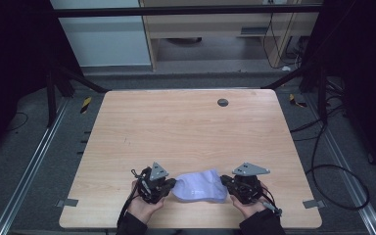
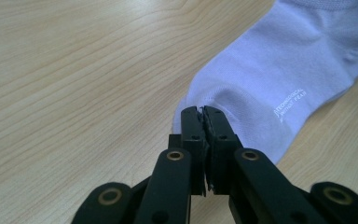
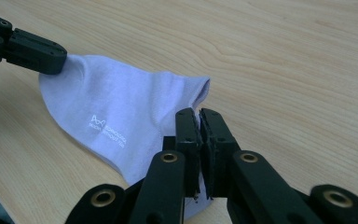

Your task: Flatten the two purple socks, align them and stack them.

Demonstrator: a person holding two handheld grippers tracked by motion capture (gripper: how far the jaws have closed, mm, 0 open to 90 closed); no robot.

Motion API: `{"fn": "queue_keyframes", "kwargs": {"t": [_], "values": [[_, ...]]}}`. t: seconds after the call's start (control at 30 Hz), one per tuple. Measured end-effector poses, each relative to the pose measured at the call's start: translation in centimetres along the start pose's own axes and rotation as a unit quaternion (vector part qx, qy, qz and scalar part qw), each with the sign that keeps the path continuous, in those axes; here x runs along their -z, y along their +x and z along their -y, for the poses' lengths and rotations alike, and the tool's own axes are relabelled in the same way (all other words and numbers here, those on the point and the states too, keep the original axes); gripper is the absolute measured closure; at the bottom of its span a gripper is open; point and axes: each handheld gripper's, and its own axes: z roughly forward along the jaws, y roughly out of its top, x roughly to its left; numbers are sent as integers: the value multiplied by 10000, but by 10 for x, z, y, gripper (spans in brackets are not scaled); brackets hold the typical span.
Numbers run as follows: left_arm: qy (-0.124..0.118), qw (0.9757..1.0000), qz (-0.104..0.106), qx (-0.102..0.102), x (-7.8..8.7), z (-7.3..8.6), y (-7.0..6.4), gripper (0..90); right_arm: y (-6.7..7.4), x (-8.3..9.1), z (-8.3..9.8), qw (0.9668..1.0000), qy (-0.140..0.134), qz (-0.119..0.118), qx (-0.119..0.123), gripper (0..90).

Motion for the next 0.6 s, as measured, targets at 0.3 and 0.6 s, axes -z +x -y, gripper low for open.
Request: {"fn": "queue_keyframes", "kwargs": {"t": [0.3,0.6], "values": [[130,9999,-24,-3,-11,3,3,871,-2,-8,4,9999,160,21,-6,868],[242,9997,-42,-13,-18,5,4,868,-7,-15,8,9993,358,70,-69,867]]}}
